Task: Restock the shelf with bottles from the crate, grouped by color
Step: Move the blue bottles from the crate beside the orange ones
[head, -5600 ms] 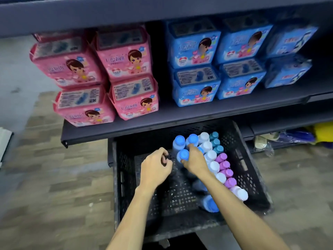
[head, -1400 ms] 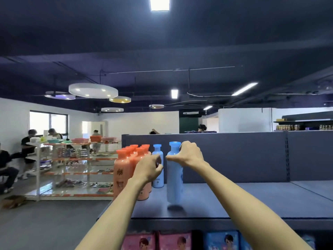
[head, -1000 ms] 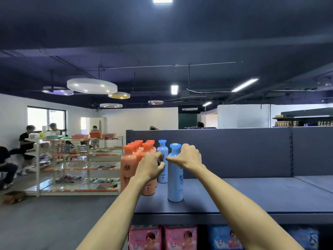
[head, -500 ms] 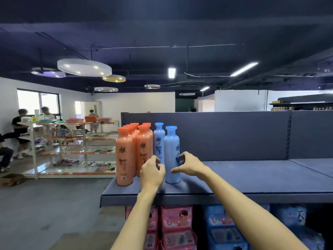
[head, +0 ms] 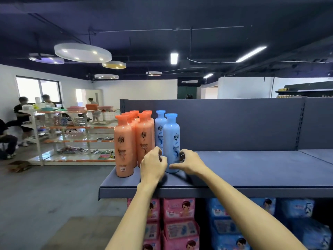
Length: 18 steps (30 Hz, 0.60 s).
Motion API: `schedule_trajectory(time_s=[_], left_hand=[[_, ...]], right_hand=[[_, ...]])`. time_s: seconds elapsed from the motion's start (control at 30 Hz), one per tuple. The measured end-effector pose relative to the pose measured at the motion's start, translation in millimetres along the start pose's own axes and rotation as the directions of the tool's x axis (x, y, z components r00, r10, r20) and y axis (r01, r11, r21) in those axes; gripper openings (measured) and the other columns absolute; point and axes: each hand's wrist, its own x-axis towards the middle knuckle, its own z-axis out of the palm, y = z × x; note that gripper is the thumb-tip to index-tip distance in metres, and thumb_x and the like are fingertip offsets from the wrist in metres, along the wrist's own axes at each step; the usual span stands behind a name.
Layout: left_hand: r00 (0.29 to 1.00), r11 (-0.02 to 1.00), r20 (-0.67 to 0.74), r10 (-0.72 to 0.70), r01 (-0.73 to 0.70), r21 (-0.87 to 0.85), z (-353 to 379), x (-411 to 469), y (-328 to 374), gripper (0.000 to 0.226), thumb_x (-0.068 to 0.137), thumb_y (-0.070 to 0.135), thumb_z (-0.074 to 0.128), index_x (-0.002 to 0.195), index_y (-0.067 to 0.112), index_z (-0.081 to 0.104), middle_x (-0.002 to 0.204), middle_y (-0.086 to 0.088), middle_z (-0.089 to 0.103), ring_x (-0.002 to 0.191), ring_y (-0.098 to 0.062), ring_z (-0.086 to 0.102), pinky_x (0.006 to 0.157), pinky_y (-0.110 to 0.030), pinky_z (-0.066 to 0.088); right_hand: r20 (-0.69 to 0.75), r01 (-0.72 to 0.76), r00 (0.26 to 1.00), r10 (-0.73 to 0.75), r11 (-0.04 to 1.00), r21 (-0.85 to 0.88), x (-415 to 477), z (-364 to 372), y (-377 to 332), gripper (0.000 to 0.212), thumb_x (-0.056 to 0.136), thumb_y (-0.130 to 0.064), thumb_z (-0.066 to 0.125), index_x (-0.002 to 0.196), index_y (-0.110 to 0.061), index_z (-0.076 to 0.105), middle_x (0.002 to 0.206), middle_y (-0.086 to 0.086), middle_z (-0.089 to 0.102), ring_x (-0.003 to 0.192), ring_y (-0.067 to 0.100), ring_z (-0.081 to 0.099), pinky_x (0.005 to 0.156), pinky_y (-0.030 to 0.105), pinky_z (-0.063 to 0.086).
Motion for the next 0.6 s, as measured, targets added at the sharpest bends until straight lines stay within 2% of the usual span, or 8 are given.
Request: schedule_trajectory(time_s=[0.13,0.27,0.33,0.47,0.6], left_hand=[[1.000,0.999,0.016,0.006,-0.006,0.048,1.3,11.5,-4.5,0.006,0.084,0.018,0.052,0.087,0.014,0.054,0.082,-0.004,0.064,0.077,-0.032,0.058,0.067,-0.038,0.048],[0.999,0.994,0.012,0.039,-0.040,0.101,0.0,24.2,-6.8,0.007,0.084,0.018,0.052,0.088,0.012,0.054,0.084,-0.006,0.065,0.079,-0.035,0.059,0.067,-0.039,0.049],[0.998,0.989,0.016,0.053,-0.055,0.139,0.4,26.7,-8.9,0.008,0.084,0.019,0.051,0.090,0.013,0.053,0.086,-0.004,0.066,0.080,-0.034,0.059,0.067,-0.039,0.049],[0.996,0.978,0.000,0.091,-0.089,0.188,4.5,23.8,-18.7,0.007,0.084,0.021,0.052,0.089,0.016,0.053,0.085,-0.001,0.067,0.080,-0.032,0.061,0.064,-0.037,0.048],[0.992,0.975,-0.031,0.121,-0.113,0.189,8.3,21.6,-21.4,0.006,0.084,0.022,0.054,0.087,0.018,0.052,0.079,0.001,0.065,0.074,-0.029,0.060,0.060,-0.035,0.046]], right_hand=[[-0.014,-0.007,1.000,0.007,1.000,-0.021,13.5,9.6,0.2,0.047,0.067,-0.042,0.084,0.095,-0.012,0.062,0.094,-0.001,0.069,0.085,0.015,0.062,0.060,0.022,0.045],[-0.028,-0.028,0.999,0.028,0.999,-0.020,27.3,17.2,-0.2,0.046,0.067,-0.042,0.083,0.092,-0.010,0.060,0.090,0.000,0.066,0.072,0.009,0.056,0.048,0.016,0.036],[-0.037,-0.047,0.998,0.046,0.999,-0.016,34.6,22.2,0.4,0.047,0.067,-0.043,0.083,0.091,-0.011,0.059,0.092,0.002,0.065,0.072,0.010,0.056,0.048,0.019,0.036],[-0.058,-0.079,0.995,0.079,0.997,0.010,47.9,31.8,1.3,0.050,0.066,-0.044,0.084,0.091,-0.012,0.055,0.097,0.005,0.064,0.083,0.021,0.059,0.055,0.027,0.040],[-0.058,-0.103,0.993,0.105,0.994,0.027,62.0,38.3,-0.2,0.052,0.067,-0.046,0.084,0.087,-0.013,0.049,0.099,0.009,0.061,0.080,0.024,0.056,0.050,0.028,0.035]])
